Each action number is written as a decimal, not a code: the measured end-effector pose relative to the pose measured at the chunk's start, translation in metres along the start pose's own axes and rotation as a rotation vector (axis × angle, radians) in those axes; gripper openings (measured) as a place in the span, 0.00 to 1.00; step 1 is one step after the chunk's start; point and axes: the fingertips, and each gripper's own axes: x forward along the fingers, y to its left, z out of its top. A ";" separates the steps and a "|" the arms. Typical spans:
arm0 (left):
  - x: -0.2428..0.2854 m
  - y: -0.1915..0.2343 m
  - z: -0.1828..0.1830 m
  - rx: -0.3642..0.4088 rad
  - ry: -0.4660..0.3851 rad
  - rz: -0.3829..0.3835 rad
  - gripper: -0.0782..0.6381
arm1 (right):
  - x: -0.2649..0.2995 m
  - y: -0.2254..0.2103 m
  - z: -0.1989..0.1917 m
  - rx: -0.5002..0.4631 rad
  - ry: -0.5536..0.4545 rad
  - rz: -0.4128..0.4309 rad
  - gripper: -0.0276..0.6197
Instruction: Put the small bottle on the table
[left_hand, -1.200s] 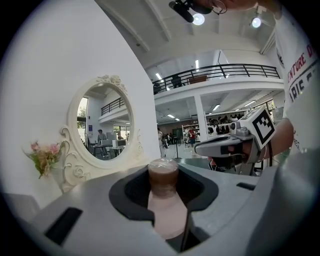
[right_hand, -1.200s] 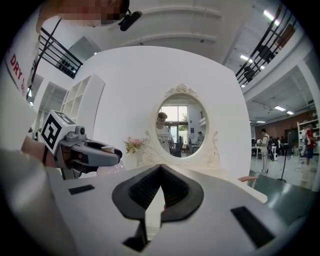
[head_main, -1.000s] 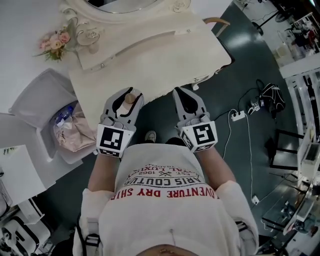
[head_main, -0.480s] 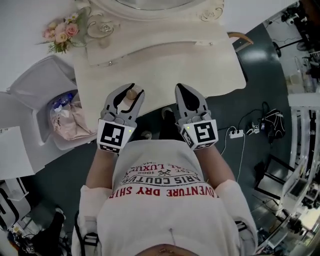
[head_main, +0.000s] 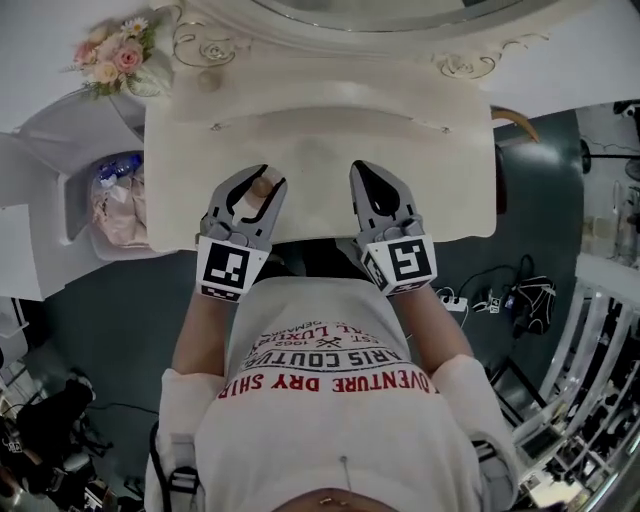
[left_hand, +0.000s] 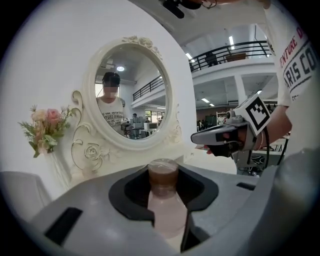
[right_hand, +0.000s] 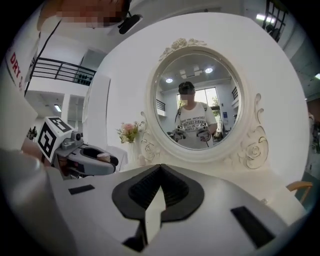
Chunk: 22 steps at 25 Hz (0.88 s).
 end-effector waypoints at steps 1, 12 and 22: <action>0.011 0.000 -0.003 -0.010 0.007 0.007 0.29 | 0.006 -0.007 -0.003 -0.003 0.002 0.021 0.04; 0.104 -0.010 -0.048 -0.097 0.054 0.066 0.29 | 0.046 -0.071 -0.055 0.021 0.081 0.146 0.04; 0.165 -0.019 -0.074 -0.097 0.075 0.077 0.29 | 0.062 -0.115 -0.078 0.045 0.089 0.135 0.04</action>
